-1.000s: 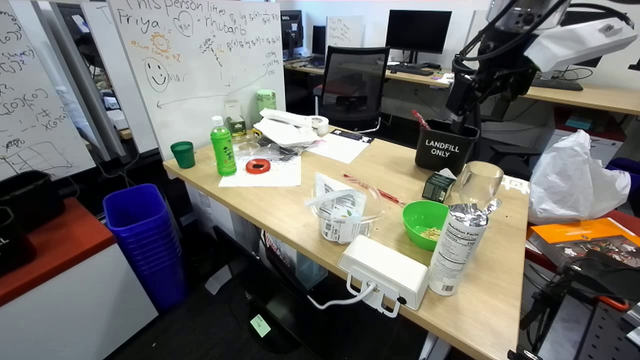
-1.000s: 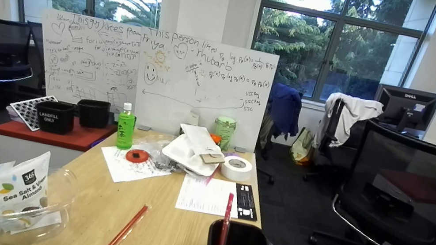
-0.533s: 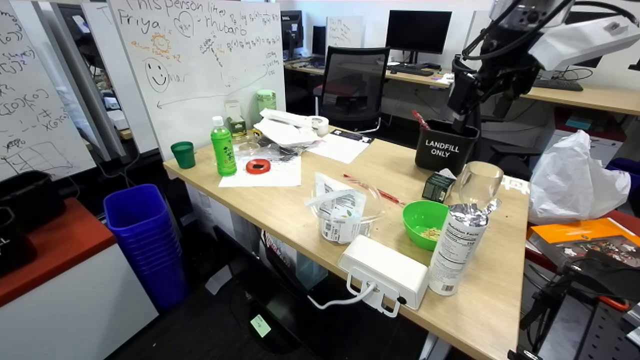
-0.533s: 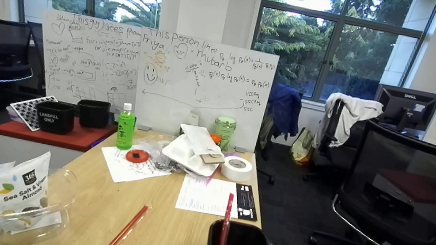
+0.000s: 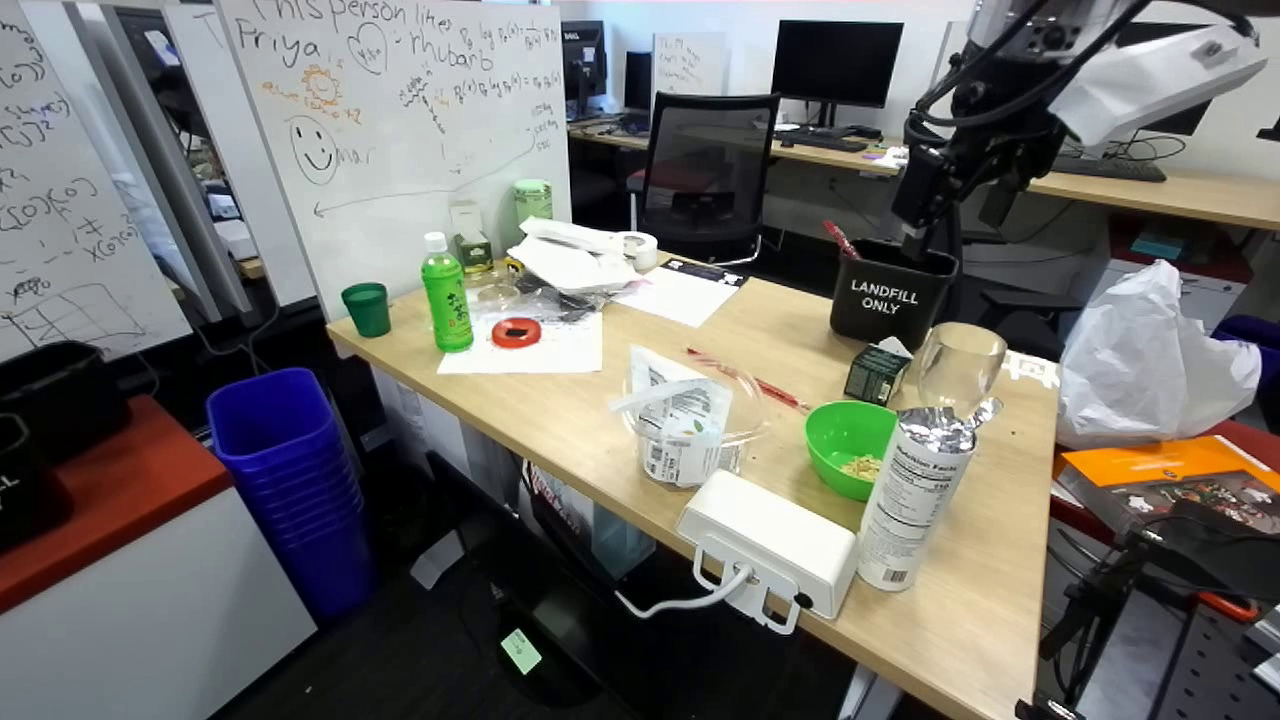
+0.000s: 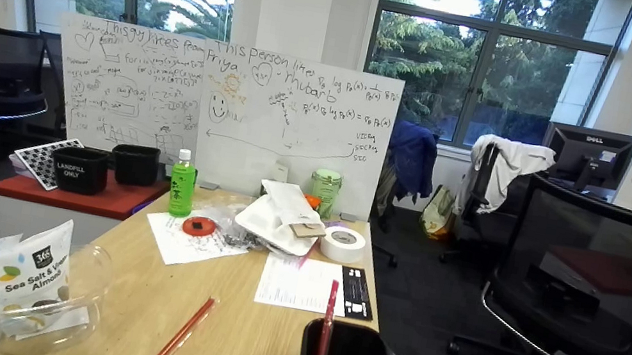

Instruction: Take the straw from the table and put it in the black storage box

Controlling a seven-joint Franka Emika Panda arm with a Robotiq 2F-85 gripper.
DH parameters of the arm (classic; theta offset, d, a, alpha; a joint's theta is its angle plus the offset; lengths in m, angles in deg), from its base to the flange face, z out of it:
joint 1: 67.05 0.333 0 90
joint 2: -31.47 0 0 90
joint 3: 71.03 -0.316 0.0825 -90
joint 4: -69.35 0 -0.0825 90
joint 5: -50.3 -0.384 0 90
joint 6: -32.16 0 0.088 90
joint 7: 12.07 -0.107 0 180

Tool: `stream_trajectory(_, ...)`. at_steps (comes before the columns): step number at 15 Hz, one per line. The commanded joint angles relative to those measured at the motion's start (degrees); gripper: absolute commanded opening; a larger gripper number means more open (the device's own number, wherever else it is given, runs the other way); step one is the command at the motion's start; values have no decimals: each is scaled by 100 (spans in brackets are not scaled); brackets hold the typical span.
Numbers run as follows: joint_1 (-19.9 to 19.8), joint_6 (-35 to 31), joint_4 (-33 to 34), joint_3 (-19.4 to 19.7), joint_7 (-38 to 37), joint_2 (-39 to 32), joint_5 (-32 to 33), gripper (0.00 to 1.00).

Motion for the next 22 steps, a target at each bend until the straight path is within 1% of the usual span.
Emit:
stream_trajectory(1, 34, -77, 541, 144, 372, -813, 396, 100)
stream_trajectory(4, 206, -125, 1021, 412, 1083, -1581, 219, 100)
stream_trajectory(6, 321, -206, 1416, 627, 1619, -2134, -282, 100)
stream_trajectory(9, 380, 41, 2056, 806, 2509, -2796, -1092, 100)
stream_trajectory(11, 347, 132, 2442, 872, 3028, -3180, -1318, 100)
stream_trajectory(12, 336, 189, 2606, 905, 3187, -3324, -1298, 100)
stream_trajectory(13, 343, 173, 2717, 960, 3262, -3433, -1117, 100)
stream_trajectory(14, 397, 117, 2797, 1050, 3073, -3502, -786, 100)
stream_trajectory(15, 382, -97, 2545, 1021, 3056, -3347, -1050, 100)
stream_trajectory(17, 385, -89, 2690, 1066, 3057, -3471, -905, 100)
stream_trajectory(22, 419, -61, 2709, 1064, 3055, -3476, -882, 100)
